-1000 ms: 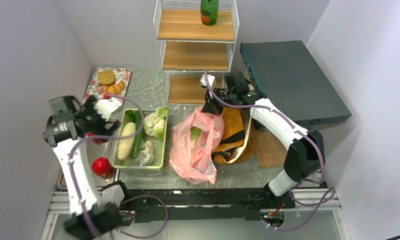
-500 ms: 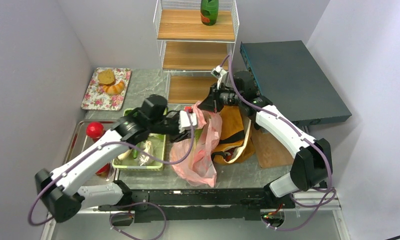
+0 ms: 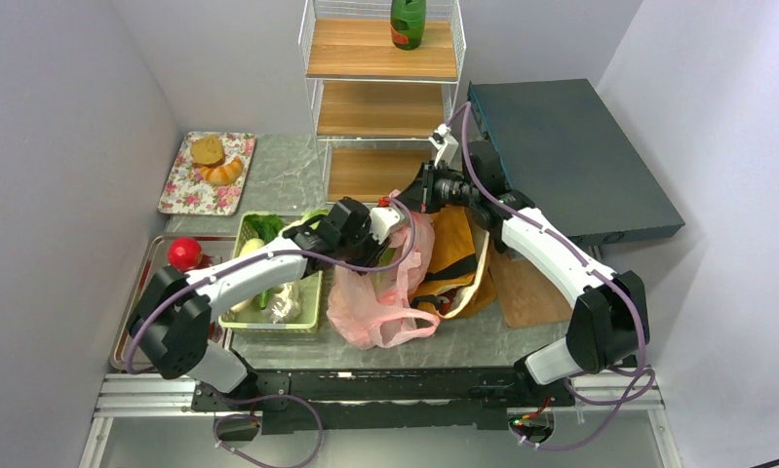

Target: Untie the knot of the grocery bags and take out the mixed food

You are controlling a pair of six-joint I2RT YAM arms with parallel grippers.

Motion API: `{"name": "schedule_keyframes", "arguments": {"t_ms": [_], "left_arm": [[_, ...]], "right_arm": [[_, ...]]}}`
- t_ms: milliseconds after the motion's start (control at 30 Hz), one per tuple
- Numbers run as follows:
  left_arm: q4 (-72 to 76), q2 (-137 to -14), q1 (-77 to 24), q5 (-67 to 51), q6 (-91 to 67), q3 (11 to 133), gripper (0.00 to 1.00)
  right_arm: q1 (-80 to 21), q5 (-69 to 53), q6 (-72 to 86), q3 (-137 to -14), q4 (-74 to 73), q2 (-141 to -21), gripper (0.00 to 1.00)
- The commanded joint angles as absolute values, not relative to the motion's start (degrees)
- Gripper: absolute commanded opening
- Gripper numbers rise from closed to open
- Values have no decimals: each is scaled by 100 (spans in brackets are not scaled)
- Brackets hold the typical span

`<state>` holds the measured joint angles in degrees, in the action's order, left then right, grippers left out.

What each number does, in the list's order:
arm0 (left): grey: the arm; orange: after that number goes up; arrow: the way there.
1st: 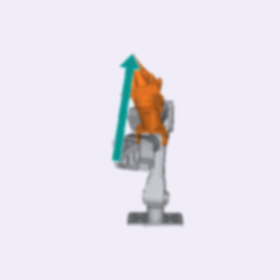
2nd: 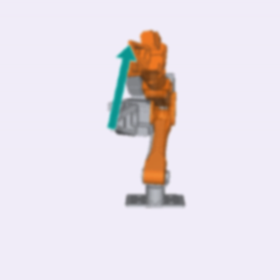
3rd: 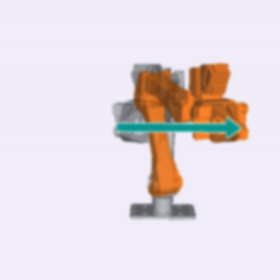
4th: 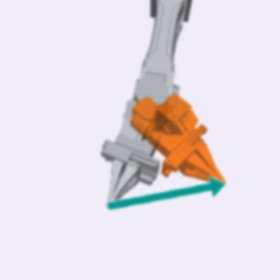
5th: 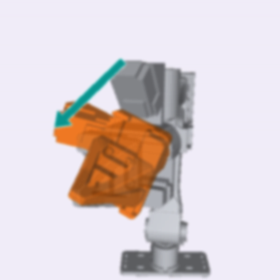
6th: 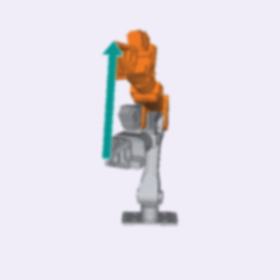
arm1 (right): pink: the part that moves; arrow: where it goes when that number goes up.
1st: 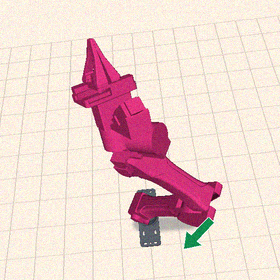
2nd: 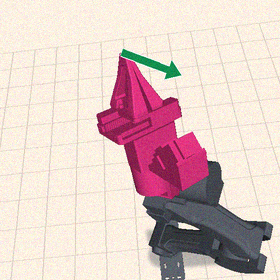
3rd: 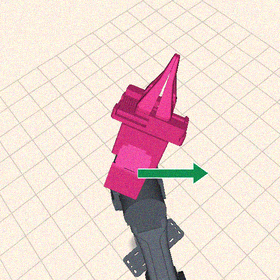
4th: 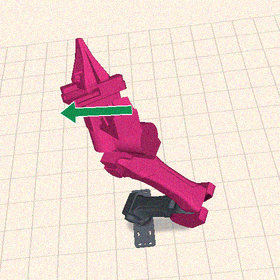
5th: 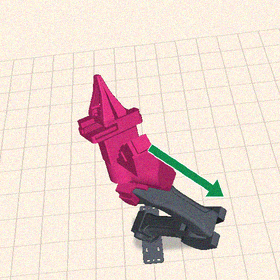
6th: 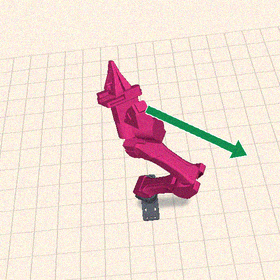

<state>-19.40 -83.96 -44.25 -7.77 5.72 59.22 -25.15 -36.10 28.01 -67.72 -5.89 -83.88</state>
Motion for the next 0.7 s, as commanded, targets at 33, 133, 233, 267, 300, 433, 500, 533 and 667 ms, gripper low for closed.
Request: {"name": "schedule_keyframes", "arguments": {"t_ms": [33,133,233,267,300,433,500,533,667], "left_arm": [[-1371,-8708,-4309,285,171,5689,45],[-1308,-8793,-4221,-340,268,5665,61],[-736,-8532,-4228,-834,64,5379,79],[-617,-8530,-4221,-918,-252,5342,83],[-532,-8585,-4221,-941,-414,5367,86],[-537,-9086,-4182,-753,-841,5549,87],[-397,-9253,-4139,-760,-938,5553,87],[-419,-9360,-4133,-708,-969,5586,87],[-627,-9865,-4128,-616,-1055,5737,88]], "right_arm": [[-2483,-3245,2954,-6614,-400,-8238,0],[-2488,-3077,2859,-6562,-460,-8252,0],[-2487,-2732,2778,-6528,-566,-8249,0],[-2488,-2620,2781,-6516,-599,-8252,0],[-2486,-2556,2785,-6501,-606,-8242,0],[-2485,-2426,2867,-6449,-621,-8246,0],[-2487,-2401,2871,-6428,-620,-8246,0],[-2484,-2387,2874,-6425,-628,-8248,0],[-2487,-2267,2772,-6417,-693,-8233,0]]}}
